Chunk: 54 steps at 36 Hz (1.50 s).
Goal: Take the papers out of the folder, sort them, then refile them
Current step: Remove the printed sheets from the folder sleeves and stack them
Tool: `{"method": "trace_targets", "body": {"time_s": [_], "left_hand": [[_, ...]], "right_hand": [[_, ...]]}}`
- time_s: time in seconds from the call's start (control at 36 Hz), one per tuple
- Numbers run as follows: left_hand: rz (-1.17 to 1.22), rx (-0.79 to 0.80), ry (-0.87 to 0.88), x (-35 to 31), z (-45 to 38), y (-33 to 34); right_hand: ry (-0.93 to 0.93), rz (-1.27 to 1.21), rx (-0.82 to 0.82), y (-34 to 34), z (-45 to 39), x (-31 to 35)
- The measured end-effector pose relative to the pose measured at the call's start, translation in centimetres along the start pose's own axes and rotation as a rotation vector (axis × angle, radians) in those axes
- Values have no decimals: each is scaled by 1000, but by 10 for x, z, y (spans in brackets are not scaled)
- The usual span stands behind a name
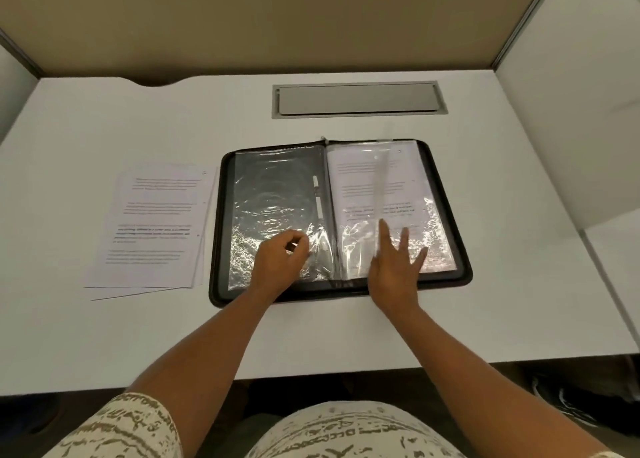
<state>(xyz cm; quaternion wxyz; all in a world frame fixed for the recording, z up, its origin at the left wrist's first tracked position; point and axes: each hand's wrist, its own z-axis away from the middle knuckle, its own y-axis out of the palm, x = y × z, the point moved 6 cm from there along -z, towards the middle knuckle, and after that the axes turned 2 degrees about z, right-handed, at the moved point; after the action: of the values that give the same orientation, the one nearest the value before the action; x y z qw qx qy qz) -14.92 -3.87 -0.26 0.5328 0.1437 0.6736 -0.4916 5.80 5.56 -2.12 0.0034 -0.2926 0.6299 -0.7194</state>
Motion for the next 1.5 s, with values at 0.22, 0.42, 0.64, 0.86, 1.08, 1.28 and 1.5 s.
{"method": "trace_targets", "body": {"time_s": [0.22,0.42,0.64,0.86,1.08,1.28,1.5], "left_hand": [[371,-36,-298,-3,-23,4],[282,-199,-407,27,-29,-20],[99,-341,-394,55,-21,-51],[-334,-271,-117,41,-24,-31],[-648,-6,428,-9,-12,37],[-537,206,589,-36,4,82],[-646,426,378,-36,10,128]], "right_hand": [[-452,-171,195,19,27,73],[-103,-601,-34,-14,16,35],[211,-168,-138,-20,-10,-63],[361,199,60,-9,-9,-84],[273,153,66,-8,-3,-79],[228,-371,-118,-29,-2,-69],[242,-699,-224,-63,0,-71]]}}
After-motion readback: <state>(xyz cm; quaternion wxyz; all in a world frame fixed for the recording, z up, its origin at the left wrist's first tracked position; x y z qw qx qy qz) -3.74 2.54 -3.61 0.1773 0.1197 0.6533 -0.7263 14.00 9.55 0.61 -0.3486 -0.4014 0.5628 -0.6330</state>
